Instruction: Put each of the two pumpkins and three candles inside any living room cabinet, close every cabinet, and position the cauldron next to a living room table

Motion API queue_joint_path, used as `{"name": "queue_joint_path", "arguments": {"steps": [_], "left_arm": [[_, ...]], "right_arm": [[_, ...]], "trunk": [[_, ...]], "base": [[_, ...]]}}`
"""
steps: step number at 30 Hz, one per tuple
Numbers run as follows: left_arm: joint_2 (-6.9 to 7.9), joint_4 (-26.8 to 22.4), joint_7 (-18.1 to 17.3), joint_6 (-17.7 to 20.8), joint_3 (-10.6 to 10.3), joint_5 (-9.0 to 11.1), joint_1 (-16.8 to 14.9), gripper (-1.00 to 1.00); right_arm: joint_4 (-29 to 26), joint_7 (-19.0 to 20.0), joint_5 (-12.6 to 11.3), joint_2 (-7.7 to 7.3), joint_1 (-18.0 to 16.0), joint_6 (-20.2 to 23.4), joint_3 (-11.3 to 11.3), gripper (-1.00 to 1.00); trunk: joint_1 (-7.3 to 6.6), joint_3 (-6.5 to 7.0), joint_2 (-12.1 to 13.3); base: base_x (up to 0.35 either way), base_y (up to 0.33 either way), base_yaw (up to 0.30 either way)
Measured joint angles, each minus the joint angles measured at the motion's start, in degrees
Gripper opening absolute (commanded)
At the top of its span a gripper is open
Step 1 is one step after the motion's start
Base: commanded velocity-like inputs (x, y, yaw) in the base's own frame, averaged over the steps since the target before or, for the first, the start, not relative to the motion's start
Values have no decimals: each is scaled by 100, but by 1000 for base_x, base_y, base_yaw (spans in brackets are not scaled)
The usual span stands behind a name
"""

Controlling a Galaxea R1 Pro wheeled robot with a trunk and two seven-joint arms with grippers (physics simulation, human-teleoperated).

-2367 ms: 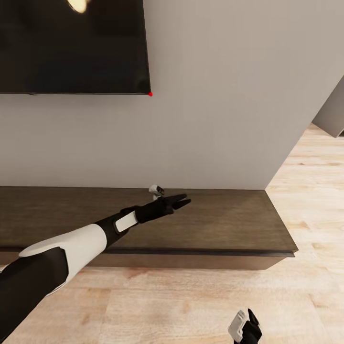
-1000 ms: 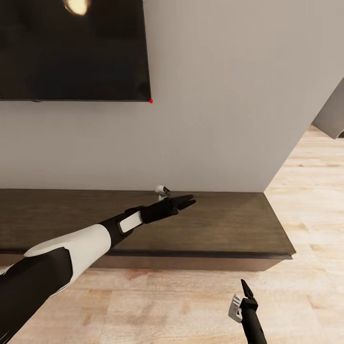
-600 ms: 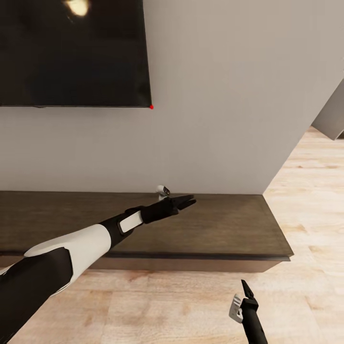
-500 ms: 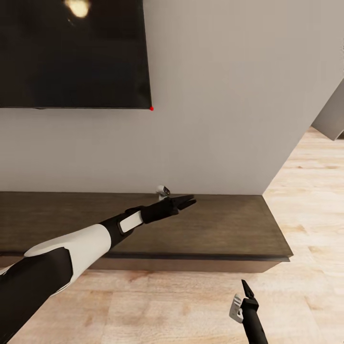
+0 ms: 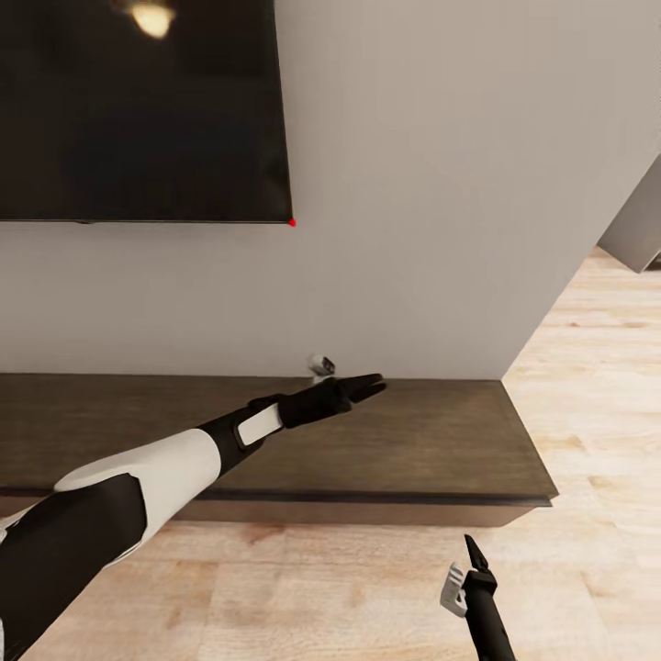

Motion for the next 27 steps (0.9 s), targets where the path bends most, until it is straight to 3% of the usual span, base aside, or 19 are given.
{"name": "queue_joint_path", "arguments": {"steps": [9, 17, 22, 27], "left_arm": [[-33, 1, 1, 0, 0, 0, -2, 100], [-35, 4, 1, 0, 0, 0, -2, 100], [38, 30, -41, -1, 1, 0, 13, 100], [-14, 30, -46, 5, -1, 0, 15, 100]], "right_arm": [[-7, -4, -1, 13, -10, 402, -2, 100], [-8, -1, 0, 14, -11, 455, -2, 100], [-8, 30, 4, 13, -11, 440, -1, 100], [-8, 39, 5, 14, -11, 432, -2, 100]], "trunk": [[-198, 162, 361], [-373, 305, 682], [-374, 306, 683], [-374, 306, 683]], "base": [[0, 0, 0], [0, 0, 0], [0, 0, 0], [0, 0, 0]]}}
